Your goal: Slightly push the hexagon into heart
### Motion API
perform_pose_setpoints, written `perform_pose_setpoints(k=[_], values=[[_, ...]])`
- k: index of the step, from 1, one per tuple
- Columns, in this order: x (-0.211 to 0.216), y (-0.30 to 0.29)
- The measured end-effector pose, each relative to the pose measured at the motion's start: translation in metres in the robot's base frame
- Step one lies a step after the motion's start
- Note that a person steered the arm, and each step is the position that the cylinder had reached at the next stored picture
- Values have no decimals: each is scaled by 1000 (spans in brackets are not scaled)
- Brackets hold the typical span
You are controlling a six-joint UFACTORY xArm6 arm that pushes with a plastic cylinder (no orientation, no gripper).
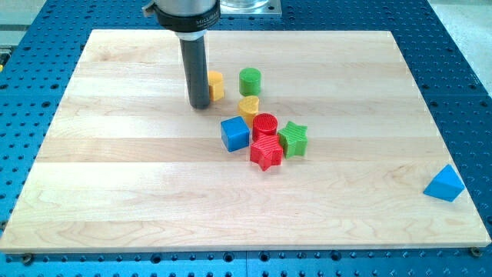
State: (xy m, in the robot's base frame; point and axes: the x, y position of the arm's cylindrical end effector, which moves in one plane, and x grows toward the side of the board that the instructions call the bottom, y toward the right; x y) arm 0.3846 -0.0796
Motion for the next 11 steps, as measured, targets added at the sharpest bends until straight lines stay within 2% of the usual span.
perform_pose_setpoints(k=[1,2,3,4,5,7,9,11], values=[[-41,-9],[-104,12],[-89,35],[-76,29],[-44,19],[-18,19],[-19,-20],[30,20]])
